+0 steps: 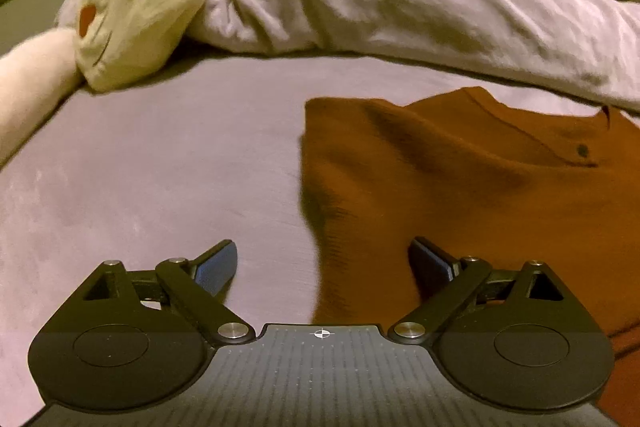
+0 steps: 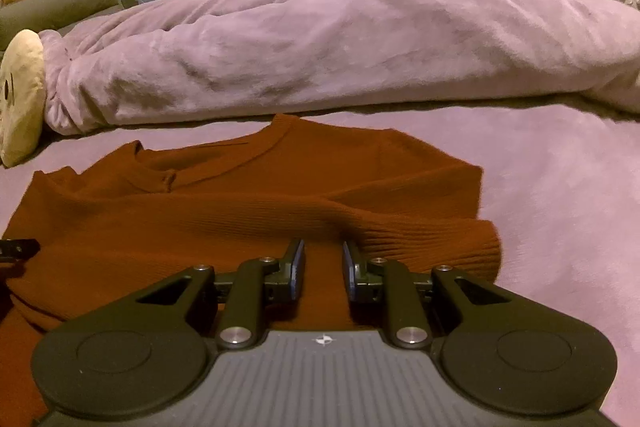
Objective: Fold small clothes
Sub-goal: 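Release the sleeve onto the cardigan body with the right gripper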
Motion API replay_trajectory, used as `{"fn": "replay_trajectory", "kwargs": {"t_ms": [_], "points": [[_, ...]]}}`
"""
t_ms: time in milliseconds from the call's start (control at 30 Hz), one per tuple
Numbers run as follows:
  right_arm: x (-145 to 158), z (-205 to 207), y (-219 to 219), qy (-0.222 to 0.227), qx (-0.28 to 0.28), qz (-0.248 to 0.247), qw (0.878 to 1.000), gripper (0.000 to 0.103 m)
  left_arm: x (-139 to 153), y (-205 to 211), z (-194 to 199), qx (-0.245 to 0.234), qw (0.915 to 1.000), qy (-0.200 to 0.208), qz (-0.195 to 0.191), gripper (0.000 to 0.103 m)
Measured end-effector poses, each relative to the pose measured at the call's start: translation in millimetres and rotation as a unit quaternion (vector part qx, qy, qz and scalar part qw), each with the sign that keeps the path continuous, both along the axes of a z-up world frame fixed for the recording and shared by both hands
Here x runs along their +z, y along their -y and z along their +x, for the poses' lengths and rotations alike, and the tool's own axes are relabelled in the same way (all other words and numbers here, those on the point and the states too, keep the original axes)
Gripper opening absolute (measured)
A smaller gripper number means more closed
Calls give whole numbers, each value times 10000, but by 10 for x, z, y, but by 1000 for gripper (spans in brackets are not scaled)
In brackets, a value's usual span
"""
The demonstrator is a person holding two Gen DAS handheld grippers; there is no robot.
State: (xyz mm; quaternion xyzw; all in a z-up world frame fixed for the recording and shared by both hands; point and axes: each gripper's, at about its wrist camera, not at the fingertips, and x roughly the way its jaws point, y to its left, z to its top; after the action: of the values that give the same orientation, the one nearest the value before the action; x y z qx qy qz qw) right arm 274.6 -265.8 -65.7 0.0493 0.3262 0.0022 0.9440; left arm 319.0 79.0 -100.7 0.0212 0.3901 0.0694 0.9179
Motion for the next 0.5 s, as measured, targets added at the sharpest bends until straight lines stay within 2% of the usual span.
{"fn": "replay_trajectory", "kwargs": {"t_ms": [133,200,233,267,300,333,367,400,467,500], "points": [[60,-86,113,-54,-420,-270,9987,17,106,-135,-20,167,9997,-45,158,98],[103,-186,173,-224,-1013,-876,9907,21,207,-227,-82,377,9990,-49,233,98],[140,-246,210,-277,-1298,-1054,9855,22,247,-251,-134,505,9980,0,393,98],[183,-328,278,-323,-1481,-898,9843,22,275,-262,-192,684,9953,28,680,97],[225,-434,358,-359,-1566,-540,9855,22,287,-277,-250,804,9920,-43,975,97],[263,-554,402,-353,-1564,-246,9868,22,306,-312,-337,739,9921,-141,1003,97],[293,-668,402,-340,-1518,-144,9877,22,336,-353,-446,636,9945,-205,801,97],[319,-793,388,-319,-1453,-63,9889,22,364,-409,-604,524,9974,-277,422,97],[343,-1030,366,-308,-1300,246,9907,28,390,-478,-912,315,9985,-415,-185,98],[344,-1183,363,-311,-1250,440,9907,33,382,-498,-1048,278,9980,-442,-352,100]]}}
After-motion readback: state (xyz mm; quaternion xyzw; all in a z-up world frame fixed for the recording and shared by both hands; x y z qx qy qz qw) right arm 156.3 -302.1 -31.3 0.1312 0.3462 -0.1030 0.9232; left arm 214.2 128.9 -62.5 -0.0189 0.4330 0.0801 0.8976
